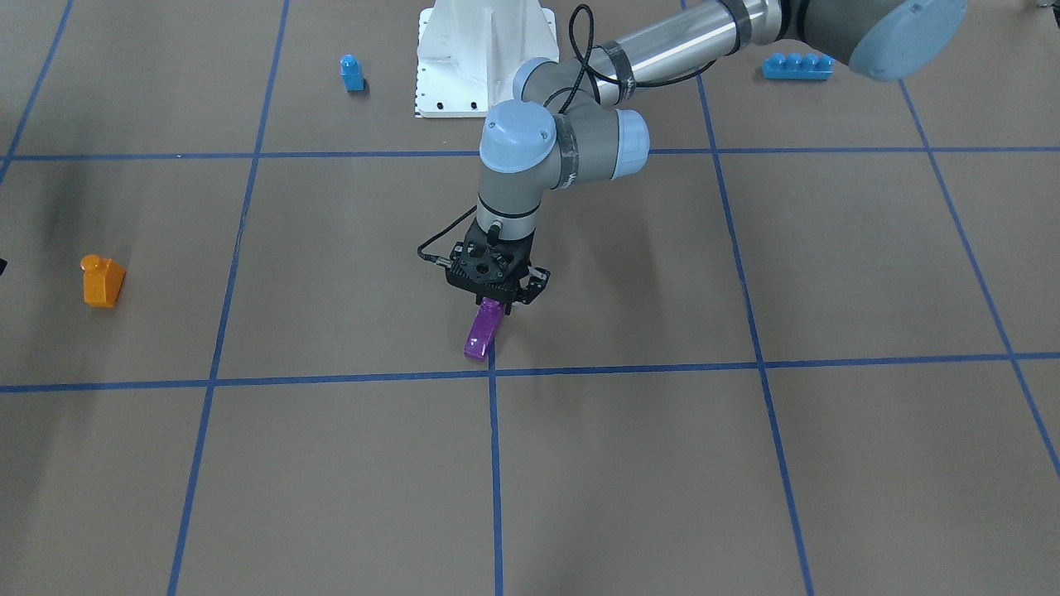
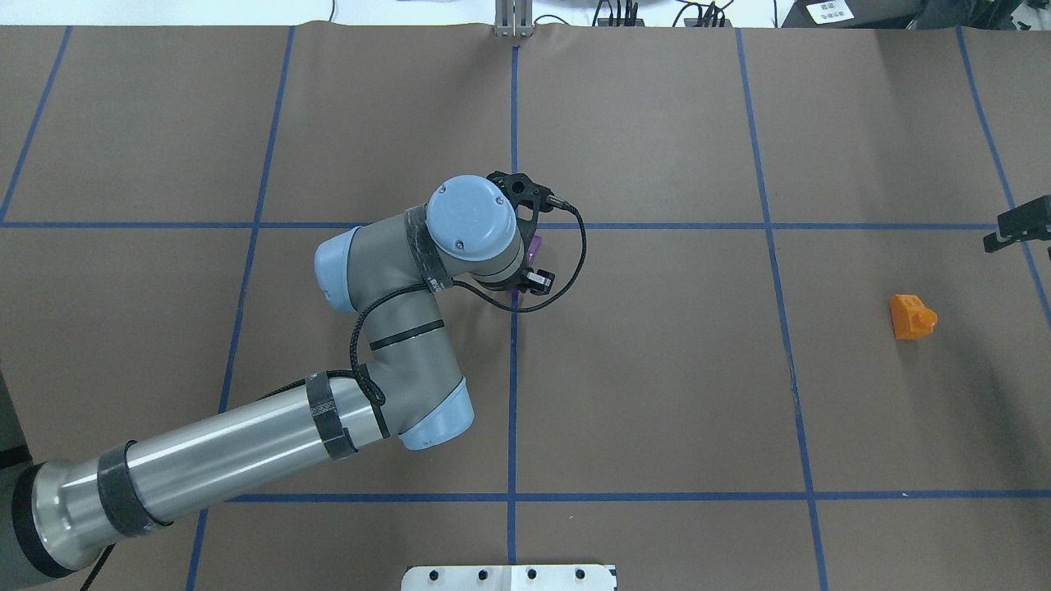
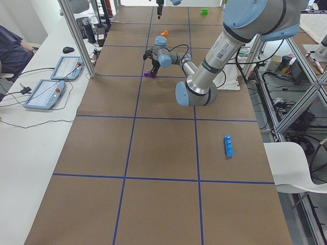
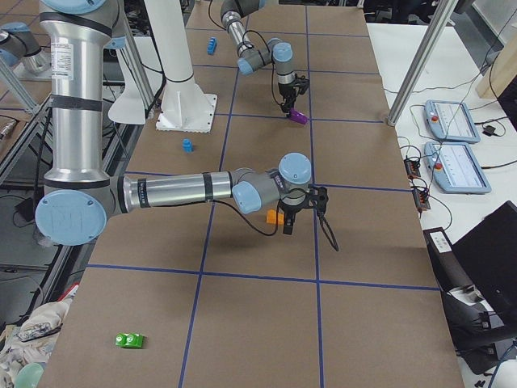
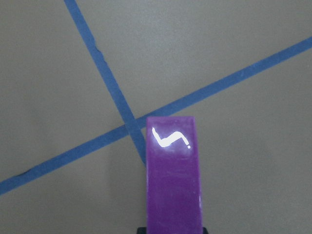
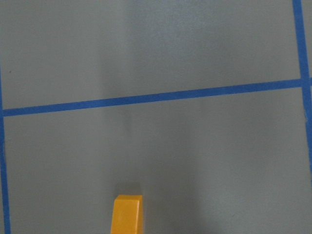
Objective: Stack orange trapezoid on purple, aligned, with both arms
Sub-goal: 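Carry the purple block to the table centre and set it down, then open and raise the left gripper while the right gripper grasps the orange block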
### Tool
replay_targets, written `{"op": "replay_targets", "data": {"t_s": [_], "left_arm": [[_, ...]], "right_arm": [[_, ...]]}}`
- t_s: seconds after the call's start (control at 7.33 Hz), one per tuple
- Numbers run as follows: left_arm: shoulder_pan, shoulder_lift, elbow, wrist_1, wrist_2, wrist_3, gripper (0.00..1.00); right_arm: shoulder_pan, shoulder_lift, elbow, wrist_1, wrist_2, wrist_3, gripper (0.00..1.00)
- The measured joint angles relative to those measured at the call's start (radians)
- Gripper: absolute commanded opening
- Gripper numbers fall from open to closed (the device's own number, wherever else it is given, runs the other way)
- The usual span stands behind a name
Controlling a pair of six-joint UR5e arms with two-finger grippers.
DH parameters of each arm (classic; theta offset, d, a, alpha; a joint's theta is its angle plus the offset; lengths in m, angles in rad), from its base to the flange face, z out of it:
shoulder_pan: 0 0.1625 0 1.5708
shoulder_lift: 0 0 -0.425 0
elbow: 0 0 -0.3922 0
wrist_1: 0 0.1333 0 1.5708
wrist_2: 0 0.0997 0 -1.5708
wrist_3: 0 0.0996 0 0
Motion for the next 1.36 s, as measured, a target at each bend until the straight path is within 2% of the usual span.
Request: {"op": "replay_targets", "data": {"t_s": [0.27,0.55,1.09,1.36], "left_arm": [[-0.043,-0.006,-0.005,0.002,-0.020,-0.008,1.00],[-0.112,-0.012,-0.009,0.015,-0.095,-0.008,1.00],[-0.199,-0.014,-0.052,0.077,-0.204,0.000,1.00],[-0.206,-0.013,-0.059,0.087,-0.210,0.003,1.00]], "right_arm": [[-0.056,0.000,0.038,0.000,-0.032,0.047,1.00],[-0.131,0.000,0.063,0.004,-0.102,0.081,1.00],[-0.307,0.002,0.042,0.006,-0.262,0.139,1.00],[-0.332,0.003,0.015,0.013,-0.276,0.140,0.92]]}}
